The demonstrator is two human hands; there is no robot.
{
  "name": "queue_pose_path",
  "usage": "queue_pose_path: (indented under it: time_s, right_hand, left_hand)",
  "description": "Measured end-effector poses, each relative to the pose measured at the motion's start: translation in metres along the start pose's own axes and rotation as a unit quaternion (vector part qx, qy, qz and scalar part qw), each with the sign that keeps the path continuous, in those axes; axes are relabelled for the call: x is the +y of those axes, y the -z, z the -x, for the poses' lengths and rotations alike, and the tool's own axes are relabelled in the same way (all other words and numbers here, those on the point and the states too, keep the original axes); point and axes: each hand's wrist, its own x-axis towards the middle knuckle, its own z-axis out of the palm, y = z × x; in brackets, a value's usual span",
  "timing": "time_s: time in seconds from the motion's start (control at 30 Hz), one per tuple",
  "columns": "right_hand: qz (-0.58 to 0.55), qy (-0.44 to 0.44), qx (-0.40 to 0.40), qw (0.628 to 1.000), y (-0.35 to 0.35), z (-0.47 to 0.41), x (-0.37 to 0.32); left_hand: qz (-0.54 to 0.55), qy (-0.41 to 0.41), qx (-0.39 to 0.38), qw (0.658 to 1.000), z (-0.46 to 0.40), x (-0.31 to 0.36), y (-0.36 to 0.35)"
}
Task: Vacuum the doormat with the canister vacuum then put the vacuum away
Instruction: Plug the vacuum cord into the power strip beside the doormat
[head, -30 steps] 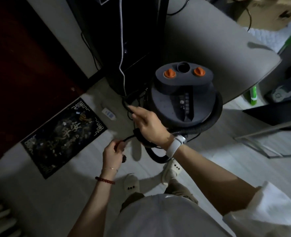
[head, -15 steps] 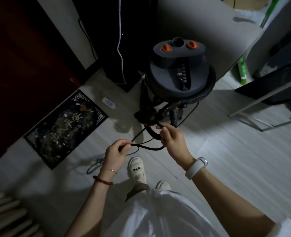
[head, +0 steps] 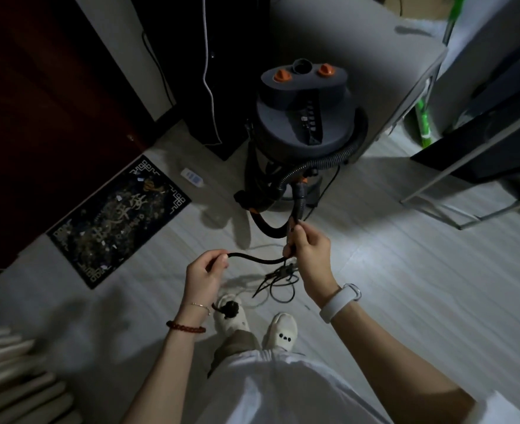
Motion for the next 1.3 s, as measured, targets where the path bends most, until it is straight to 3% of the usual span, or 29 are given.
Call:
queue_pose_path:
  time_s: [0.17,0.27,0.37,0.43,0.5,0.57,0.63,0.73,0.87,0.93,1.03,1.17,1.23,1.3]
  right_hand:
    - [0.009,-0.091,0.026,0.996,-0.014,-0.012,0.022]
    - [0.135,-0.108,0.02,0.985,-0.031,-0.026,0.041]
    - [0.252,0.016,-0.066,0.965,-0.064,-0.032,0.038]
    - [0.354,0.117,-0.194,0.907,-0.099,-0.039,0.036]
    - [0.424,0.148,-0.268,0.853,-0.137,-0.048,0.037]
    - [0.434,0.14,-0.25,0.854,-0.174,-0.058,0.032]
    - [0.431,0.143,-0.184,0.872,-0.203,-0.072,0.028]
    - [0.453,0.183,-0.09,0.868,-0.228,-0.096,0.026]
    - [0.506,0.113,-0.085,0.851,-0.238,-0.126,0.027]
    - [0.487,0.036,-0.151,0.859,-0.245,-0.142,0.024]
    - [0.372,-0.103,-0.225,0.895,-0.271,-0.168,0.016]
    - [0.248,-0.104,-0.218,0.938,-0.318,-0.24,0.042]
    - [0.134,-0.162,-0.199,0.957,-0.347,-0.289,0.061]
    - [0.045,-0.236,-0.184,0.953,-0.374,-0.336,0.085]
  left_hand:
    - [-0.061,-0.038,0.009,0.997,-0.023,0.005,0.018]
    - [-0.113,-0.08,0.003,0.99,-0.042,0.002,0.037]
    - [-0.15,-0.105,-0.023,0.983,-0.066,0.002,0.063]
    - [-0.147,-0.115,-0.039,0.982,-0.088,0.005,0.085]
    - [-0.149,-0.129,-0.057,0.979,-0.114,0.009,0.109]
    - [-0.178,-0.146,-0.081,0.97,-0.142,0.012,0.133]
    - [-0.215,-0.17,-0.106,0.956,-0.172,0.011,0.157]
    - [-0.304,-0.196,-0.149,0.92,-0.213,0.005,0.188]
    - [-0.387,-0.239,-0.114,0.883,-0.263,0.003,0.218]
    - [-0.406,-0.282,-0.074,0.866,-0.286,0.003,0.223]
    - [-0.384,-0.308,-0.054,0.869,-0.317,0.004,0.221]
    - [-0.391,-0.384,-0.041,0.836,-0.376,-0.019,0.221]
    - [-0.383,-0.403,-0.019,0.831,-0.416,-0.038,0.216]
    - [-0.369,-0.422,-0.011,0.828,-0.453,-0.064,0.209]
